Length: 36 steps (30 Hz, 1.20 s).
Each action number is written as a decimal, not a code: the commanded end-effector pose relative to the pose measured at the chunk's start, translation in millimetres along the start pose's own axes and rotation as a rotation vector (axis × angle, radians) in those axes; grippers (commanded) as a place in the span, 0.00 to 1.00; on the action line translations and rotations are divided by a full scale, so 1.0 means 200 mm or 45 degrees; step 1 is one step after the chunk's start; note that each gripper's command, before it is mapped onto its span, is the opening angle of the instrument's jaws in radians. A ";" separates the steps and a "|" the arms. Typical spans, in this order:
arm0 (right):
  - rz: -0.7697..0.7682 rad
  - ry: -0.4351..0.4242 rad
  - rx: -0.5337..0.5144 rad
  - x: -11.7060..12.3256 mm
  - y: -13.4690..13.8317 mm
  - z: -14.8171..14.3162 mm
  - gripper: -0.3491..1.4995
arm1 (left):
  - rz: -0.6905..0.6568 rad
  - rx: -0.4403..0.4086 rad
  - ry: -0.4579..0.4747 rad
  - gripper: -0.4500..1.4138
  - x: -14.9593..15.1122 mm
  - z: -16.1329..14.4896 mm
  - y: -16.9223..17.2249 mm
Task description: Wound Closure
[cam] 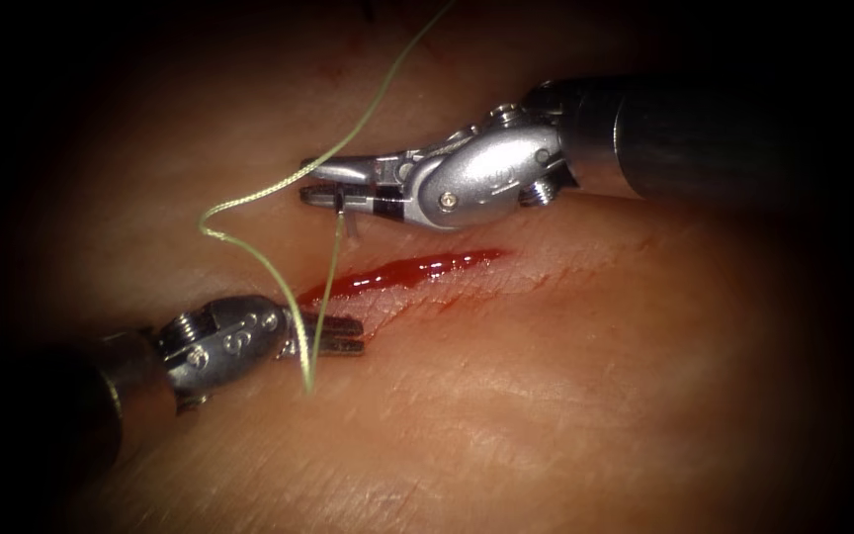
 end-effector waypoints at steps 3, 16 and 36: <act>0.128 -0.003 -0.004 -0.003 0.004 0.002 0.00 | 0.002 0.000 0.001 0.26 -0.001 0.004 -0.002; 0.523 -0.007 -0.014 -0.001 0.013 0.003 0.00 | 0.006 0.004 -0.002 0.26 -0.003 0.005 -0.003; 0.475 -0.078 -0.126 0.000 0.023 0.003 0.00 | 0.010 0.012 -0.027 0.26 -0.005 0.007 -0.004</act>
